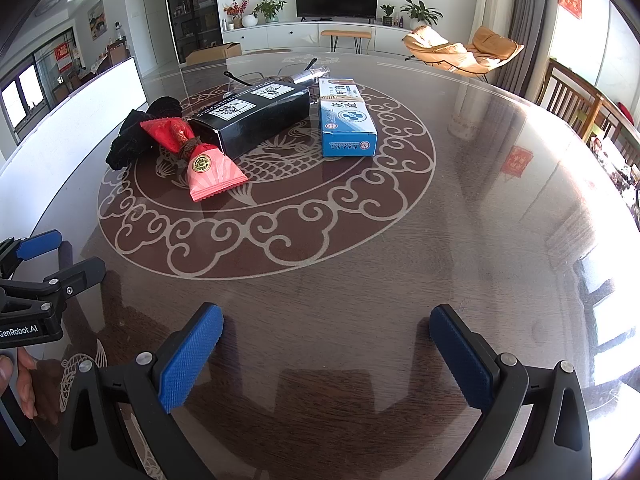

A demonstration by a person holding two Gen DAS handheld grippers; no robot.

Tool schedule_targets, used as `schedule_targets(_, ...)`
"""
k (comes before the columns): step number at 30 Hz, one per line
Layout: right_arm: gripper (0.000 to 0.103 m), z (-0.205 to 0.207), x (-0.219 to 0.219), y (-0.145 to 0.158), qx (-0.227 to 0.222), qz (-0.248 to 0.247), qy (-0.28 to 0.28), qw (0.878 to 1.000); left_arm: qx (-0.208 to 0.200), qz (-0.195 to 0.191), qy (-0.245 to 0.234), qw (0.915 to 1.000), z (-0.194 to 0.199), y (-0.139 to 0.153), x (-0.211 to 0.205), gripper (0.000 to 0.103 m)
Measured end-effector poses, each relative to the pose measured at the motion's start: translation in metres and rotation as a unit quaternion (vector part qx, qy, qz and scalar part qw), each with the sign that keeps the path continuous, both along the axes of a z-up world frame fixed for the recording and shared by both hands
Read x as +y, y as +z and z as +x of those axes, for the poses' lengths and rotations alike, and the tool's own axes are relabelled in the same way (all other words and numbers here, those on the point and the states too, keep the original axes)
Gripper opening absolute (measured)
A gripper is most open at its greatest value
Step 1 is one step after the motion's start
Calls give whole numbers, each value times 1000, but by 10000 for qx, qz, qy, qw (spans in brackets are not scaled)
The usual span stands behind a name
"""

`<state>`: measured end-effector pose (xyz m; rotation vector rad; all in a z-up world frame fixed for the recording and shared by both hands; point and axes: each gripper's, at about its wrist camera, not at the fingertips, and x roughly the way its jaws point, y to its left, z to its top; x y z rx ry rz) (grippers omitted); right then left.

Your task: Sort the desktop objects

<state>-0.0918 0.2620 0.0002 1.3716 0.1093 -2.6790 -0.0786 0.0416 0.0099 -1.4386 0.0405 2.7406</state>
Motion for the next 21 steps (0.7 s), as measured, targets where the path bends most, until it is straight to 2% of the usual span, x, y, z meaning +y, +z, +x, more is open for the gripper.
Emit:
schedule_targets(4, 103, -8, 0, 0, -33, 12, 143, 9999, 2, -2, 2, 10000, 0, 0, 0, 103)
schedule_targets(10, 103, -65, 4, 1, -236, 56, 422, 9988, 2, -2, 3, 10000, 0, 0, 0, 103)
schedule_targets(16, 103, -120, 15, 0, -216, 41, 71, 9997, 3, -1, 3, 10000, 0, 0, 0, 103)
schedule_targets(21, 103, -136, 10, 0, -118, 32, 157, 9998, 4, -2, 5, 10000, 0, 0, 0, 103)
